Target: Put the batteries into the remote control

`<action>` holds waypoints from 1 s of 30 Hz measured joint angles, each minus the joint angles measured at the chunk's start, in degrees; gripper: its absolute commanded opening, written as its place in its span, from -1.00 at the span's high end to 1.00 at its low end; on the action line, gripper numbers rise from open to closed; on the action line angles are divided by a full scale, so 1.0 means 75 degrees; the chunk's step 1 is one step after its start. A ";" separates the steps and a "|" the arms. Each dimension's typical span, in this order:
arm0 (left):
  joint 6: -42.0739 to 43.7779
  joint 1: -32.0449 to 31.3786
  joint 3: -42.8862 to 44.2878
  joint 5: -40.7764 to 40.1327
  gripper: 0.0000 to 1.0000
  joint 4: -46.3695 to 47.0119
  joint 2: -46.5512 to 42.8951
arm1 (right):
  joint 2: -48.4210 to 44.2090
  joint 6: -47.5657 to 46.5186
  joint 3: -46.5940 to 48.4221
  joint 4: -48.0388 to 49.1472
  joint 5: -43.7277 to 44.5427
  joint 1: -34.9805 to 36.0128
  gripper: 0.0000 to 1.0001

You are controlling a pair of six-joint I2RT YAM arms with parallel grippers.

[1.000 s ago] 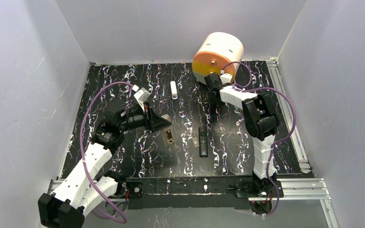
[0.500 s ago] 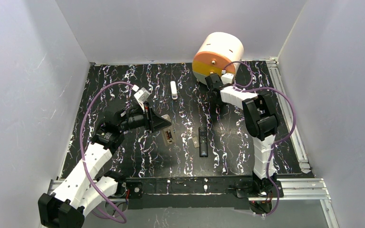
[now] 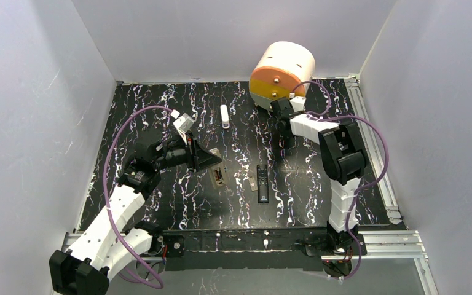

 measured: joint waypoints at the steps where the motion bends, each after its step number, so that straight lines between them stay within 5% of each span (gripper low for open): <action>1: 0.0000 0.0000 0.0000 0.0000 1.00 0.0000 0.0000 | -0.0070 -0.0085 -0.0052 -0.0087 -0.0099 -0.0003 0.71; 19: -0.0679 0.0000 0.0009 -0.0297 1.00 -0.0064 0.0443 | -0.3121 -0.0542 -0.3142 -0.1868 -0.2159 0.1087 0.69; 30: -0.1137 -0.0003 -0.0009 -0.0653 1.00 -0.0073 0.0437 | -0.3436 -0.0318 -0.3509 -0.2209 -0.2369 0.1655 0.49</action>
